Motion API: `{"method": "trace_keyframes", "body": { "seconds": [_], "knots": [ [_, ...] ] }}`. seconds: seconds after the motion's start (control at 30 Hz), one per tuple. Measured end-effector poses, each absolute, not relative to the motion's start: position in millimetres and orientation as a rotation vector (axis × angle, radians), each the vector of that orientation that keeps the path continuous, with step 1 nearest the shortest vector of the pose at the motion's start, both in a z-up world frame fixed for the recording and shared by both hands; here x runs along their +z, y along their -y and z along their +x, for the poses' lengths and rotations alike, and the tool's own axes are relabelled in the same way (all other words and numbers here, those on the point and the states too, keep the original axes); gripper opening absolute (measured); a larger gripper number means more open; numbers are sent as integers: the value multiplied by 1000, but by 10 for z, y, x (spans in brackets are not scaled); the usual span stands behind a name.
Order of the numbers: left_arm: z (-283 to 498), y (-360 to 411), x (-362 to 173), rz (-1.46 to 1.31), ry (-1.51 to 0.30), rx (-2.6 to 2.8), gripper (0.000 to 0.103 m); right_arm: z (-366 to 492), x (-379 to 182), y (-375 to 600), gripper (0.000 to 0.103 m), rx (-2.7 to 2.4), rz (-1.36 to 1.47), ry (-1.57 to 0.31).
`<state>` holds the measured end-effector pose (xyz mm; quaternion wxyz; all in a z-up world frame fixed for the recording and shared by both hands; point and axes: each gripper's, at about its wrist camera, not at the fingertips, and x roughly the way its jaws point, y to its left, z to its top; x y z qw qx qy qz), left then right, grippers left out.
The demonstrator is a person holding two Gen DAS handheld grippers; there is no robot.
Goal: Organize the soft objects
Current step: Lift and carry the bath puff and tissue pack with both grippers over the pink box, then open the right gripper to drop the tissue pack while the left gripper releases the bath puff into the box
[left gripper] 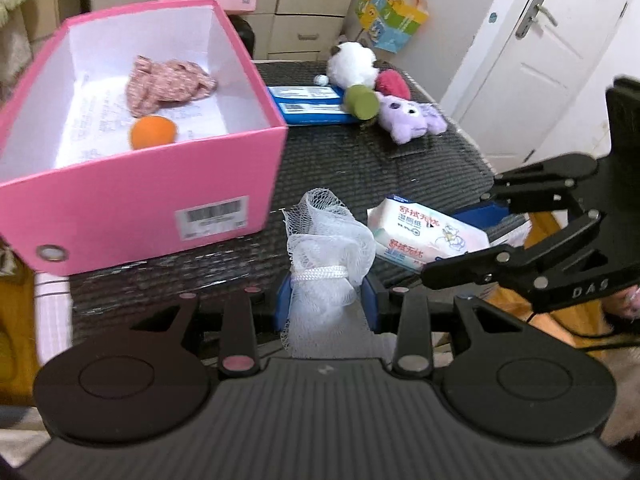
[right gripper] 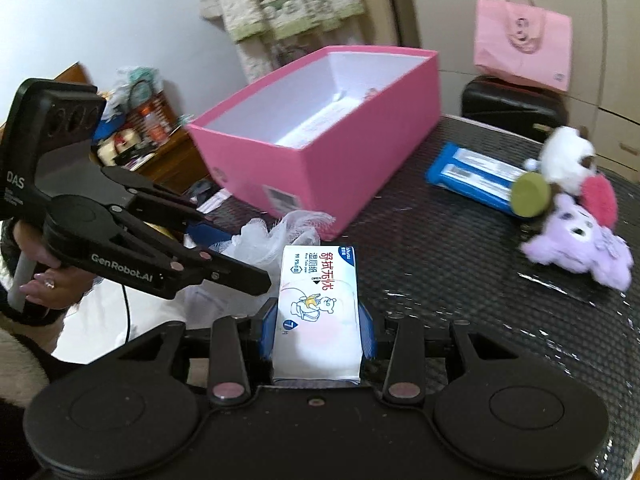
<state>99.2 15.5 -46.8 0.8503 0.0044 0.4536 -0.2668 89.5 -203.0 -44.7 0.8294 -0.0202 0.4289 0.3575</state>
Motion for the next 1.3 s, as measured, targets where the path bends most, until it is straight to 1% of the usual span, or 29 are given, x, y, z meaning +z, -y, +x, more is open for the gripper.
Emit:
{"method": "trace_keyframes", "body": {
  "seconds": [0.4, 0.63, 0.87, 1.03, 1.17, 1.3],
  "knots": [
    [821, -610, -130, 0, -992, -561, 35, 1047, -68, 1590, 46, 895, -77, -938],
    [920, -840, 146, -10, -877, -504, 35, 1222, 199, 1352, 46, 934, -95, -852],
    [1262, -1007, 346, -25, -770, -461, 35, 1569, 407, 1246, 46, 918, -66, -778],
    [1695, -1082, 379, -14, -734, -407, 35, 1946, 508, 1136, 46, 873, -45, -728],
    [2063, -1091, 251, 21, -767, -356, 35, 2243, 477, 1042, 46, 832, -49, -711],
    [2442, -1043, 3, 83, -845, -309, 35, 2616, 280, 852, 46, 813, -66, -775]
  ]
}}
